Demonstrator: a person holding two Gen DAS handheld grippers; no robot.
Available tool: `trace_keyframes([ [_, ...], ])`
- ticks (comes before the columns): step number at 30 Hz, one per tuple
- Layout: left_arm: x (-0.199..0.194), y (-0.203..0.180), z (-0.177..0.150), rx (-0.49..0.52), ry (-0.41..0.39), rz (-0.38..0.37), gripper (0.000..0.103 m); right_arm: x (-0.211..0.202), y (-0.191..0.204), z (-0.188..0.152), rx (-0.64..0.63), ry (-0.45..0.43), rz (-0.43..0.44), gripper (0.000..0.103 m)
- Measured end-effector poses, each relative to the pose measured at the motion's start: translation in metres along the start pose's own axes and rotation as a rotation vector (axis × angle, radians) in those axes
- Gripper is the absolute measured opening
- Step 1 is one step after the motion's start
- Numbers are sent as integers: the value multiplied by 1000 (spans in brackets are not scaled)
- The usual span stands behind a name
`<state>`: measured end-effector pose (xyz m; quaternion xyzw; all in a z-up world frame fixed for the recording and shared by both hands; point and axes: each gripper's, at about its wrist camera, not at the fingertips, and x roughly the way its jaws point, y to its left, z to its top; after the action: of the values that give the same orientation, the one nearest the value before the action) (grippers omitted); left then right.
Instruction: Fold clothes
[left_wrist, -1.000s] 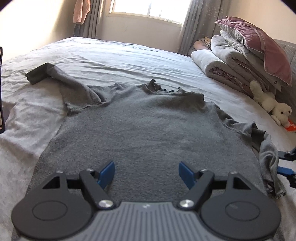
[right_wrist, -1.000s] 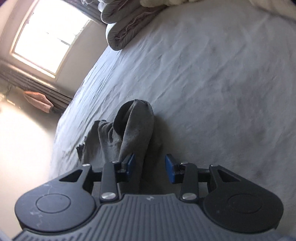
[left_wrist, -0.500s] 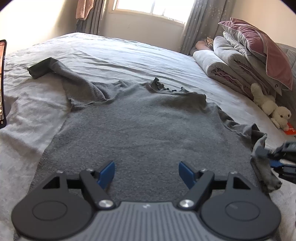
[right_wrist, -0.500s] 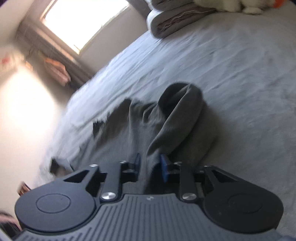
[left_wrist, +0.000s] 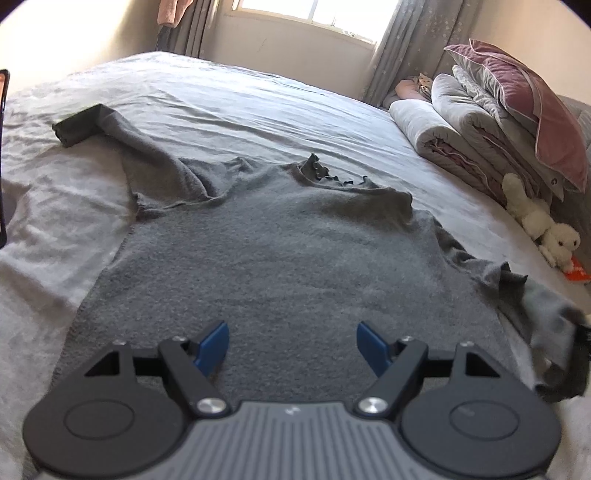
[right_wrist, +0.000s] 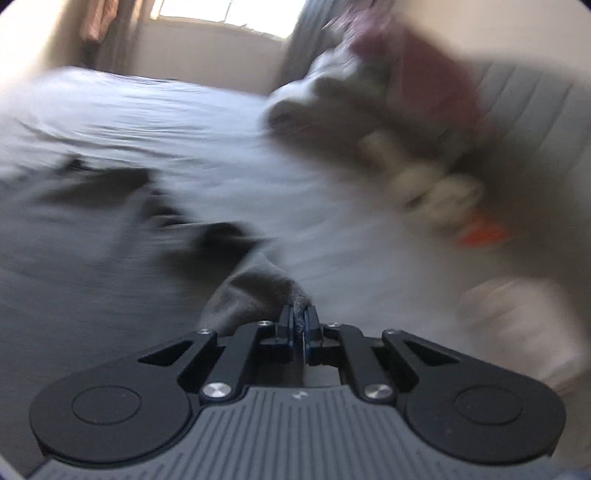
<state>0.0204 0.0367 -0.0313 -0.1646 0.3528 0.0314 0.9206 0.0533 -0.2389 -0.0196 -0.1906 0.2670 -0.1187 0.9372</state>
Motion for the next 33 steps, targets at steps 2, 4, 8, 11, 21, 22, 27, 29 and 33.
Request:
trace_keyframes([
  [2,-1,-2,2,-13,14,-11,77,1,-4,-5,-26,-38,-78,6],
  [4,-2,-5,7,-30,44,-22,77,1,-3,-13,-76,-78,-128,6],
  [8,-9,-12,15,-73,39,-113,77,-10,16,-31,-225,-171,-159,6],
  [11,-7,-20,17,-53,37,-142,77,-32,28,-47,-314,-248,-35,6],
  [21,-3,-27,9,84,35,-142,77,-64,39,-98,-523,-160,378,6],
  [22,-3,-28,7,102,31,-143,77,-63,37,-95,-510,-142,395,6],
  [27,1,-36,-6,188,61,-179,77,-58,13,-76,-370,-30,540,13],
  [29,1,-39,-11,220,80,-205,77,-55,-11,-66,-259,25,647,14],
  [33,1,-51,-15,269,76,-215,77,-36,-73,-54,65,67,696,31],
])
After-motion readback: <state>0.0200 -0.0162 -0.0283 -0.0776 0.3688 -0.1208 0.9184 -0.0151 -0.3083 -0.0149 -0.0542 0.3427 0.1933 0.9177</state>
